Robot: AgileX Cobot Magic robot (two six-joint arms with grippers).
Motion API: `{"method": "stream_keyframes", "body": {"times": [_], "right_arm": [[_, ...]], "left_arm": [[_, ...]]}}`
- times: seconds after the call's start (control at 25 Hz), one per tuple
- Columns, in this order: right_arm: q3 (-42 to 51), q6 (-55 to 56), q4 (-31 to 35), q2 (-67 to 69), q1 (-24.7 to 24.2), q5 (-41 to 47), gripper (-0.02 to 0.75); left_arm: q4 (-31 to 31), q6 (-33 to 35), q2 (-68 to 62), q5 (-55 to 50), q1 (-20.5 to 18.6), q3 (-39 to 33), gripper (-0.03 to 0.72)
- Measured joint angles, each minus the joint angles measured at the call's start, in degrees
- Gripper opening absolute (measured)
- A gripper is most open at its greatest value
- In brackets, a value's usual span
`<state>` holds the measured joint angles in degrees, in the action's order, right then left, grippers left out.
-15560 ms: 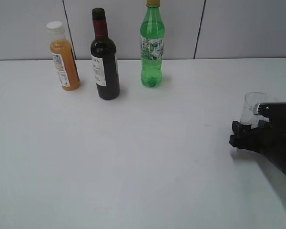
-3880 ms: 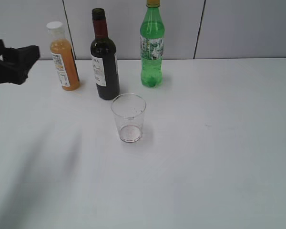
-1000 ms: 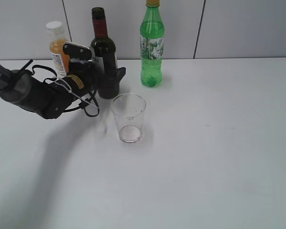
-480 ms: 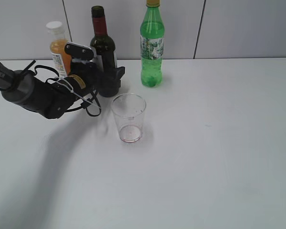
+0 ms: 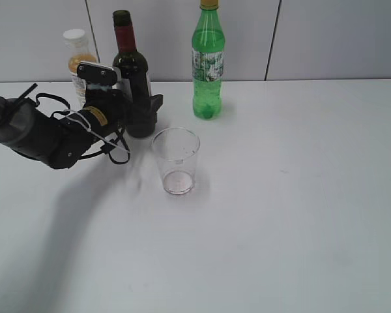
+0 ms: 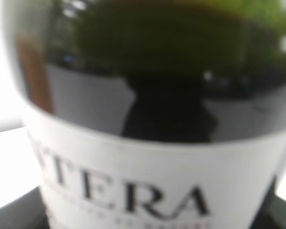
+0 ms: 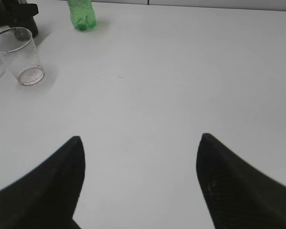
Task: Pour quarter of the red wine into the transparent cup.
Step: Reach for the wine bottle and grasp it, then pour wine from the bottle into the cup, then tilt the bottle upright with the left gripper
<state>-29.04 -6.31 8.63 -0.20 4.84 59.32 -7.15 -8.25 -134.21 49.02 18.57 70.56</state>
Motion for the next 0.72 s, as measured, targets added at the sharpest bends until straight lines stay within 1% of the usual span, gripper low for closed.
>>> {"method": "stream_keyframes", "body": {"times": [0.16,0.36,0.48,0.56,0.72], "right_arm": [[0.0,0.0,0.03,0.0,0.0,0.0,0.585],[0.0,0.0,0.03,0.0,0.0,0.0,0.585],[0.0,-0.05,0.03,0.0,0.0,0.0,0.585],[0.0,-0.05,0.03,0.0,0.0,0.0,0.585],[0.0,-0.05,0.08,0.0,0.0,0.0,0.585]], "left_arm": [[-0.19,0.0,1.66,-0.98,0.0,-0.32,0.553],[-0.25,0.0,7.44,-3.57,0.0,-1.93,0.553],[0.05,2.24,11.64,-3.83,-0.06,-5.44,0.553],[1.0,5.34,14.67,-3.98,0.0,-8.72,0.553],[5.06,9.7,19.74,-4.33,0.12,-14.84,0.553]]}}
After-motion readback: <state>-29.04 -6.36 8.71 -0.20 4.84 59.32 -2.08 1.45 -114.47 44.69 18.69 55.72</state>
